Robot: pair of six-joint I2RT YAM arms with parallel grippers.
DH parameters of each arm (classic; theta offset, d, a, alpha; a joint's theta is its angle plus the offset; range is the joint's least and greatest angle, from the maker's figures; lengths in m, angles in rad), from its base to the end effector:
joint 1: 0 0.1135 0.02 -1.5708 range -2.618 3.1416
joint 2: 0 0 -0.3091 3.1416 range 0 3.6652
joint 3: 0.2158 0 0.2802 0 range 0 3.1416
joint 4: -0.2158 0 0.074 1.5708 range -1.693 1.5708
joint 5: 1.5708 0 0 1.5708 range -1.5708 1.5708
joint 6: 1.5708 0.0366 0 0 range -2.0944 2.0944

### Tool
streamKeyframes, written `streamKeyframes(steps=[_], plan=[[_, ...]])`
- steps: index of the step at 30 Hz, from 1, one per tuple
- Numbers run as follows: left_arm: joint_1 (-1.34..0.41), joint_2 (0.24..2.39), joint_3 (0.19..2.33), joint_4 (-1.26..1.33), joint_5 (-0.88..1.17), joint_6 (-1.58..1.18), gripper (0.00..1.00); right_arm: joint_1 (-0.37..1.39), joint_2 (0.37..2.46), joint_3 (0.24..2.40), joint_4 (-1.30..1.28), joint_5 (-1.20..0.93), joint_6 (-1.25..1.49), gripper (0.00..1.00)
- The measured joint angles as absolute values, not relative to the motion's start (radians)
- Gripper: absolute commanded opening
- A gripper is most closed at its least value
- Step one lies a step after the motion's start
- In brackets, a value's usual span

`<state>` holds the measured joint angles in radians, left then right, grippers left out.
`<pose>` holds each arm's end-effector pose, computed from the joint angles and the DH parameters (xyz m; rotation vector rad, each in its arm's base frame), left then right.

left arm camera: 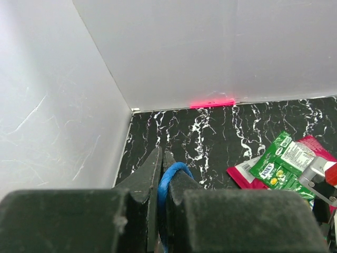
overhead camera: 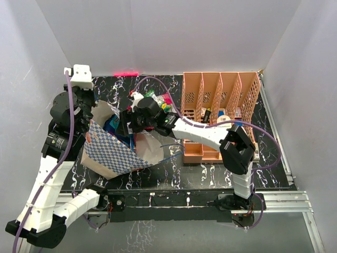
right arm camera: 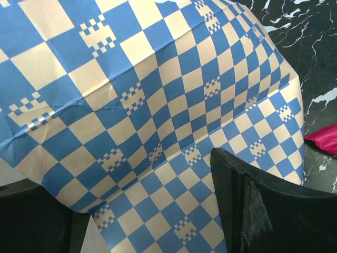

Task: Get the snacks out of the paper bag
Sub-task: Adjust the paper bag at the center of the board.

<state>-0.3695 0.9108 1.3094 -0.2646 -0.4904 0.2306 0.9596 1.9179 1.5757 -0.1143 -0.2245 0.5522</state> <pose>0.1599 -0.0434 0.5334 0.0310 1.4567 0.2385 0.2811 0.4154 0.3205 -0.6017 2.1425 1.1307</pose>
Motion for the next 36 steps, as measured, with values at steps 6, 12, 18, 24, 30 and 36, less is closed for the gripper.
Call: streamKeyframes(steps=[6, 12, 18, 24, 30, 36], plan=[[-0.369, 0.898, 1.31, -0.288, -0.477, 0.217, 0.0, 0.979, 1.921, 1.618, -0.202, -0.128, 0.454, 0.98], [-0.369, 0.802, 1.317, -0.416, -0.382, 0.025, 0.0, 0.984, 1.824, 1.58, -0.41, 0.028, 0.312, 0.98], [-0.369, 0.738, 1.33, -0.598, -0.273, -0.254, 0.0, 0.981, 1.612, 1.478, -0.551, 0.045, 0.307, 0.98], [-0.369, 0.731, 1.329, -0.745, -0.184, -0.464, 0.0, 0.981, 1.462, 1.314, -0.553, 0.042, 0.427, 0.98], [-0.369, 0.722, 1.33, -0.803, -0.102, -0.565, 0.0, 0.981, 1.459, 1.227, -0.54, 0.017, 0.633, 0.86], [-0.369, 0.749, 1.374, -0.85, -0.06, -0.593, 0.0, 0.98, 1.402, 1.088, -0.419, -0.063, 0.818, 0.27]])
